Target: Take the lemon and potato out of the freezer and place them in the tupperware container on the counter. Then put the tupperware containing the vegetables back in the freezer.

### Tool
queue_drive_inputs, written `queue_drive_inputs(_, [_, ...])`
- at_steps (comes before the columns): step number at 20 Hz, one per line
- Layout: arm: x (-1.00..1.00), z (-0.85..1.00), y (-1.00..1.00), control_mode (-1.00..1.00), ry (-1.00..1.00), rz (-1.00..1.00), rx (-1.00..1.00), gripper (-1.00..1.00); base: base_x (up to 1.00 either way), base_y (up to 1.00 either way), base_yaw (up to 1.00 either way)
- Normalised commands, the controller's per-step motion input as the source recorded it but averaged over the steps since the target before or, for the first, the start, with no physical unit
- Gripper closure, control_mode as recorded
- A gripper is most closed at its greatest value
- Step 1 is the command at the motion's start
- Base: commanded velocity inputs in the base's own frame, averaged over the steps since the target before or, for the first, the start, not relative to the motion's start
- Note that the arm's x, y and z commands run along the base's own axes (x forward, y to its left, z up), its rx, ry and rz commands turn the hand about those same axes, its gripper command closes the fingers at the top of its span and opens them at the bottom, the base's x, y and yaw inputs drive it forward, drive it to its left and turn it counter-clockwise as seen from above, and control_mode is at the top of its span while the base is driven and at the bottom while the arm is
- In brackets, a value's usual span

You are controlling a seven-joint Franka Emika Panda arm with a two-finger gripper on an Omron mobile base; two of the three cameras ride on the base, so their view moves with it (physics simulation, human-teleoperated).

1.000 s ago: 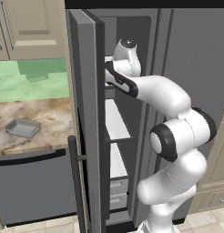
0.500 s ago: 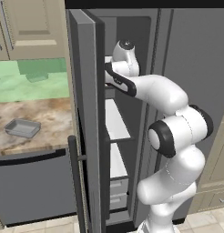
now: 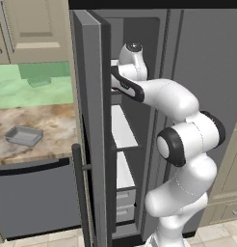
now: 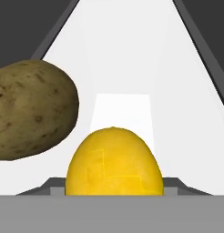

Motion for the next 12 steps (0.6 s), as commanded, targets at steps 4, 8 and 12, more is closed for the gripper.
queue_drive_inputs(4, [0.00, 0.00, 0.00, -1.00, 0.00, 0.00, 0.00, 1.00, 0.00, 0.00, 0.00])
queue_drive_inputs(8, [-0.03, 0.00, 0.00, -1.00, -0.01, 0.00, 0.00, 1.00, 0.00, 0.00, 0.00])
queue_drive_inputs(12, [-0.48, 0.21, 0.00, -1.00, -0.14, 0.00, 0.00, 1.00, 0.00, 0.00, 0.00])
